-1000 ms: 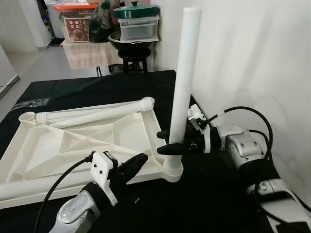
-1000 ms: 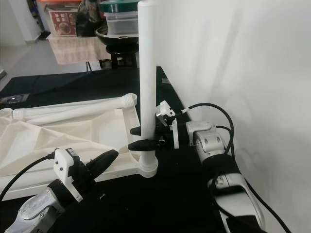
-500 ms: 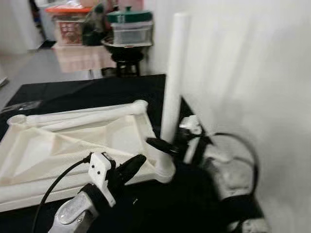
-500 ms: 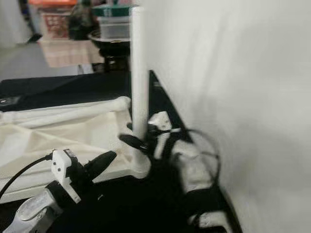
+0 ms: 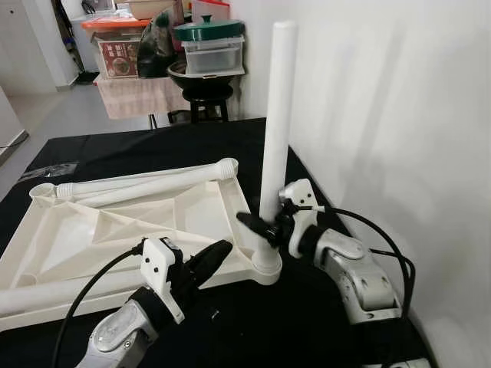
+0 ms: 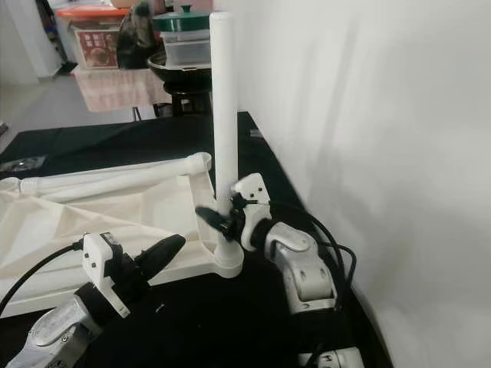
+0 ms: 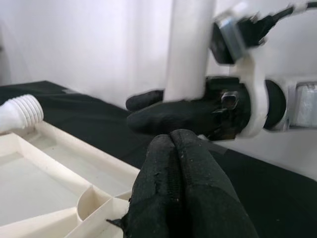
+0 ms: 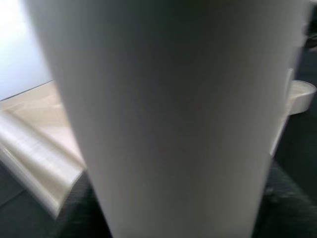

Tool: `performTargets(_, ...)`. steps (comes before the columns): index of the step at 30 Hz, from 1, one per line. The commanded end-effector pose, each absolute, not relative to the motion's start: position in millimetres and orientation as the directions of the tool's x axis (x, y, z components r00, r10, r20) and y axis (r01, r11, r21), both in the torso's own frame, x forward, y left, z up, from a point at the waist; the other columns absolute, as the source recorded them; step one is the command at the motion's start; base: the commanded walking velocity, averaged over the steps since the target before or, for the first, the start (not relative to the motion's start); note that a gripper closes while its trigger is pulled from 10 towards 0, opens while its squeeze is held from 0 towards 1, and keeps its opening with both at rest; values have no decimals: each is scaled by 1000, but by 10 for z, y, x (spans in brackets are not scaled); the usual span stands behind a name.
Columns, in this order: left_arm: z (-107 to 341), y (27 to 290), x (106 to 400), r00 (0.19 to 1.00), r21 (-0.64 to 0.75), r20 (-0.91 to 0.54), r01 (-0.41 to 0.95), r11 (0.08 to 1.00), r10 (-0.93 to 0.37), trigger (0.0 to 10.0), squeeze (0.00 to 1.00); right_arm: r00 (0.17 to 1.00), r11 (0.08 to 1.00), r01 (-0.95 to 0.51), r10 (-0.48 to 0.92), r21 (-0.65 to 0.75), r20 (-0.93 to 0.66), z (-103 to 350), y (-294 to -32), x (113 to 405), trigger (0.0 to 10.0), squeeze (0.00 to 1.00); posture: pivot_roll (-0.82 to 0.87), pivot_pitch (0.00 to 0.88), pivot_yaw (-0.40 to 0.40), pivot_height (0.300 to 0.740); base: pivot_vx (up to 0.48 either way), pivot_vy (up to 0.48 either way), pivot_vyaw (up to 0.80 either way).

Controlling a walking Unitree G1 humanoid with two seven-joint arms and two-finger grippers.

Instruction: Building children table

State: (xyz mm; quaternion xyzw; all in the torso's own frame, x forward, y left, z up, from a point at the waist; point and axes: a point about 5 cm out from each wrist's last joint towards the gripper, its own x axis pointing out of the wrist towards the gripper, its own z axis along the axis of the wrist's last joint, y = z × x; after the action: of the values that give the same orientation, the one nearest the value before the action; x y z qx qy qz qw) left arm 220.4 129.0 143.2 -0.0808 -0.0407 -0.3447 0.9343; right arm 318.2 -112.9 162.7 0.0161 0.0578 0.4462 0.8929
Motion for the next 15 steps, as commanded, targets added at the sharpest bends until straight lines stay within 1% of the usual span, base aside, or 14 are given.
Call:
performTargets(1, 1412, 1274, 2219, 759, -124, 125, 651, 749, -639, 10000, 0, 522, 522, -852, 853, 44, -15, 1816, -1084, 3206, 10000, 1000, -71, 0, -20, 740, 0, 0, 0)
performTargets(2, 1413, 1264, 2225, 755, -125, 125, 656, 744, -644, 10000, 0, 471, 471, -882, 881, 5, 36, 1959, -1115, 3232, 10000, 1000, -72, 0, -23, 740, 0, 0, 0)
performTargets(3, 1414, 1257, 2229, 752, -127, 125, 659, 742, -647, 10000, 0, 433, 434, -901, 899, -4, 69, 2051, -1143, 3257, 10000, 1000, -71, 0, -24, 740, 0, 0, 0)
performTargets(4, 1414, 1257, 2229, 752, -127, 125, 659, 742, -647, 10000, 0, 433, 434, -901, 899, -4, 69, 2051, -1143, 3257, 10000, 1000, -71, 0, -24, 740, 0, 0, 0)
performTargets(5, 1415, 1249, 2229, 751, -127, 126, 660, 741, -648, 10000, 0, 355, 356, -935, 932, 4, 79, 2100, -1173, 3260, 10000, 1000, -64, 0, -30, 740, 0, 0, 0)
performTargets(6, 1415, 1249, 2229, 751, -127, 126, 660, 741, -648, 10000, 0, 355, 356, -935, 932, 4, 79, 2100, -1173, 3260, 10000, 1000, -64, 0, -30, 740, 0, 0, 0)
performTargets(7, 1416, 1237, 2224, 752, -127, 127, 659, 741, -647, 10000, 0, 161, 161, -987, 987, -5, -12, 2056, -1232, 3268, 10000, 0, -55, 0, -37, 740, 0, 0, 0)
performTargets(8, 1416, 1237, 2224, 752, -127, 127, 659, 741, -647, 10000, 0, 161, 161, -987, 987, -5, -12, 2056, -1232, 3268, 10000, 0, -55, 0, -37, 740, 0, 0, 0)
performTargets(9, 1417, 1232, 2221, 752, -127, 128, 659, 741, -647, 10000, 0, 96, 96, -995, 994, 0, -49, 2033, -1255, 3275, 10000, 0, -53, 0, -39, 740, 0, 0, 0)
performTargets(10, 1417, 1232, 2221, 752, -127, 128, 659, 741, -647, 10000, 0, 96, 96, -995, 994, 0, -49, 2033, -1255, 3275, 10000, 0, -53, 0, -39, 740, 0, 0, 0)
performTargets(11, 1418, 1228, 2218, 752, -128, 128, 659, 741, -647, 10000, 0, 66, 67, -998, 995, 14, -70, 2022, -1264, 3302, 10000, 0, -50, 0, -43, 740, 0, 0, 0)
performTargets(13, 1418, 1228, 2218, 752, -128, 128, 659, 741, -647, 10000, 0, 66, 67, -998, 995, 14, -70, 2022, -1264, 3302, 10000, 0, -50, 0, -43, 740, 0, 0, 0)
performTargets(14, 1419, 1224, 2213, 752, -128, 128, 659, 741, -647, 10000, 0, 42, 45, -999, 996, 26, -78, 2067, -1236, 3397, 2706, 0, -48, 0, -43, 740, 0, 0, 0)
performTargets(15, 1419, 1224, 2213, 752, -128, 128, 659, 741, -647, 10000, 0, 42, 45, -999, 996, 26, -78, 2067, -1236, 3397, 2706, 0, -48, 0, -43, 740, 0, 0, 0)
